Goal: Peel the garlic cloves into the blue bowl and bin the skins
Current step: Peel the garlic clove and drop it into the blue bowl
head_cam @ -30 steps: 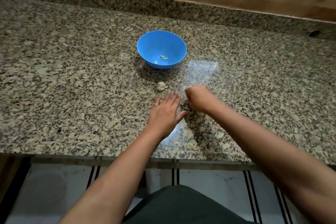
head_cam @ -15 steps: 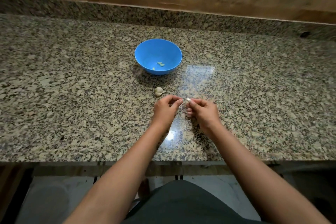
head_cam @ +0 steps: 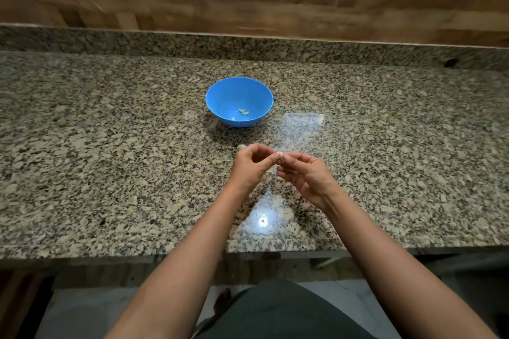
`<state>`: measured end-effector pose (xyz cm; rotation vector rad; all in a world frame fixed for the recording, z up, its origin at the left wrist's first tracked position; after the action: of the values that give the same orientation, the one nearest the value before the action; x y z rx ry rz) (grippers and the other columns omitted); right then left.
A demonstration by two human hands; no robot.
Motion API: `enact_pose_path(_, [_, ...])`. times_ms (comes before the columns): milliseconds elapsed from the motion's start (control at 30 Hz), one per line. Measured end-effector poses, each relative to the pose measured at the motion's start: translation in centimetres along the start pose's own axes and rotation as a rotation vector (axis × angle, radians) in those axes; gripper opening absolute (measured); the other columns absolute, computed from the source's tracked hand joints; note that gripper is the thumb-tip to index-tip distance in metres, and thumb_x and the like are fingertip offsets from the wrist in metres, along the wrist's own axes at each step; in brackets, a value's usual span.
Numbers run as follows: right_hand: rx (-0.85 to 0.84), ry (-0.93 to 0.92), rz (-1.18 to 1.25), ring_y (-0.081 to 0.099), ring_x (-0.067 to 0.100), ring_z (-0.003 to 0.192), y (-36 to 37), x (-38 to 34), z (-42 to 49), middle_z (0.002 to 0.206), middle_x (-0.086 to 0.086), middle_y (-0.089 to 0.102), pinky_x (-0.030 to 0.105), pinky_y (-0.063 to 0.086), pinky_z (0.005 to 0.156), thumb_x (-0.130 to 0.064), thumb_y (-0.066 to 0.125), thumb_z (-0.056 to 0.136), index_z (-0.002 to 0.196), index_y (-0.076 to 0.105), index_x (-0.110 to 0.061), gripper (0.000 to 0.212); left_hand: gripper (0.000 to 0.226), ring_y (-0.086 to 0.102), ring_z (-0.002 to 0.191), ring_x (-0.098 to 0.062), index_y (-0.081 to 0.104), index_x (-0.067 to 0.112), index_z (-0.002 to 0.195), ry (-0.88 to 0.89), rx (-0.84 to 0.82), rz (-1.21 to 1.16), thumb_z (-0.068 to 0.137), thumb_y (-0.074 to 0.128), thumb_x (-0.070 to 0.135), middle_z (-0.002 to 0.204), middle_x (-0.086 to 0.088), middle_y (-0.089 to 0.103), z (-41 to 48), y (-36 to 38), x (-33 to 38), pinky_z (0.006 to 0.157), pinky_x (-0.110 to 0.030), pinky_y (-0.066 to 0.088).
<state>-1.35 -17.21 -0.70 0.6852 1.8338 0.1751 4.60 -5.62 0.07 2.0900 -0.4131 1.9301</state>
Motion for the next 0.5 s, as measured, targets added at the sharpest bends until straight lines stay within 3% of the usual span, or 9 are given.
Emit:
enact_pose_path(100, [-0.009,0.023,0.002,0.064,0.017,0.062,0.1,-0.1,-0.1,0.070,0.010,0.068,0.026,0.057,0.064,0.001,0.064,0.075,0.082,0.066,0.001,0.007,0.012,0.060,0.081,-0.017,0.065,0.003,0.088,-0.011,-0.060,-0.035,0.082,0.070,0.011,0.088,-0.013,0.063,0.1,0.1,0.2,0.079,-0.029,0.053])
enact_pose_path(233, [0.031,0.046,0.065,0.063,0.019,0.065,-0.1,0.1,0.1,0.074,0.011,0.067,0.026,0.056,0.064,0.001,0.062,0.079,0.087,0.065,0.002,0.009,0.010,0.058,0.078,-0.011,0.064,0.006,0.086,0.004,-0.126,0.007,0.083,0.069,0.014,0.087,-0.009,0.062,-0.1,0.4,0.7,0.071,-0.021,0.050])
enact_pose_path(367, [0.079,0.055,0.154,0.065,0.020,0.072,-0.1,0.3,0.6,0.078,0.012,0.068,0.026,0.058,0.065,0.001,0.058,0.085,0.093,0.063,0.003,0.010,0.008,0.055,0.082,-0.010,0.060,0.010,0.083,0.013,-0.218,0.134,0.085,0.067,0.014,0.095,-0.005,0.057,-0.7,1.1,0.4,0.072,-0.018,0.050])
enact_pose_path(500, [0.114,0.041,0.174,0.065,0.017,0.066,-0.4,0.0,0.9,0.081,0.013,0.067,0.024,0.057,0.060,-0.001,0.054,0.089,0.101,0.061,0.003,0.014,0.006,0.051,0.067,-0.005,0.061,0.010,0.084,-0.054,-0.242,0.118,0.085,0.066,0.011,0.078,0.002,0.057,-1.3,0.9,-0.7,0.059,-0.012,0.043])
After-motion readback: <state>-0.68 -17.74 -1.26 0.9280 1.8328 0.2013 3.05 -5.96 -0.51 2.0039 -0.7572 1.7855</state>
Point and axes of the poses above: each hand's wrist, its own z-axis towards the middle knuckle, its own y-axis out of the palm, x = y × z, the point moved 8 cm from there along z, towards the middle knuckle
